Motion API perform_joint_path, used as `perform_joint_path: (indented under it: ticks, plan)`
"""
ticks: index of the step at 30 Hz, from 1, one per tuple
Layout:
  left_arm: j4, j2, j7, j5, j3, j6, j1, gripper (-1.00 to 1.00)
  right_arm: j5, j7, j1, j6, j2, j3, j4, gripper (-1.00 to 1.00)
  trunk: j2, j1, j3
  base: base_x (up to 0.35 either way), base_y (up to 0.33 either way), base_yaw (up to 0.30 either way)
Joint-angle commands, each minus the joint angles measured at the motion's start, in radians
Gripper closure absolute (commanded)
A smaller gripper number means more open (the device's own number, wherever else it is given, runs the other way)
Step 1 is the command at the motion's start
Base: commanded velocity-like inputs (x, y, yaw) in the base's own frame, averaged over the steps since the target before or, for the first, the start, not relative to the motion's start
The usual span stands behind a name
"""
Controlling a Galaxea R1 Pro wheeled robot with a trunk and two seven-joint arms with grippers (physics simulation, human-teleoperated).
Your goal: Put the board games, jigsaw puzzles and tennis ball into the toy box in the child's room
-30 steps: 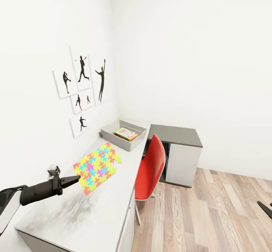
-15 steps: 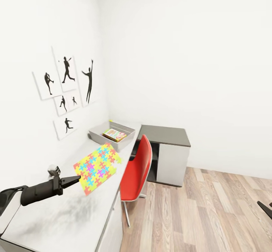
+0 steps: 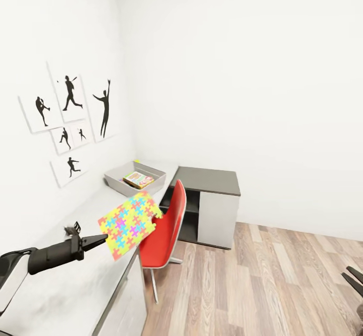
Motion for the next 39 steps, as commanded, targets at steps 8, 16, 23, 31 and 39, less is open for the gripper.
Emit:
perform_joint_path:
  ticks: [8,16,23,31,39]
  plan:
    - [0.0,0.0,-0.001,0.001,0.001,0.005,0.0,1.0,0.021,-0.076,-0.001,0.038,-0.002,0.001,-0.015,-1.0,-0.001,0.0,-0.001,0.012,-0.343,0.0]
    - [0.001,0.0,-0.001,0.001,0.002,0.004,0.0,1.0,0.022,-0.08,-0.001,0.036,0.002,-0.001,-0.02,-1.0,-0.001,0.0,-0.001,0.132,-0.323,0.112]
    - [0.001,-0.002,0.0,0.001,0.001,0.003,0.0,1.0,0.022,-0.077,-0.001,0.035,0.002,0.0,-0.02,-1.0,-0.001,0.0,-0.001,0.228,-0.266,0.276]
    - [0.001,-0.003,0.001,0.001,0.001,0.001,0.0,1.0,0.022,-0.075,-0.001,0.035,0.001,0.001,-0.021,-1.0,-0.001,0.0,-0.001,0.255,-0.223,0.288]
    - [0.002,-0.003,0.001,0.001,0.002,0.001,0.0,1.0,0.024,-0.074,-0.001,0.035,0.0,0.001,-0.021,-1.0,-0.001,0.0,-0.002,0.258,-0.217,0.283]
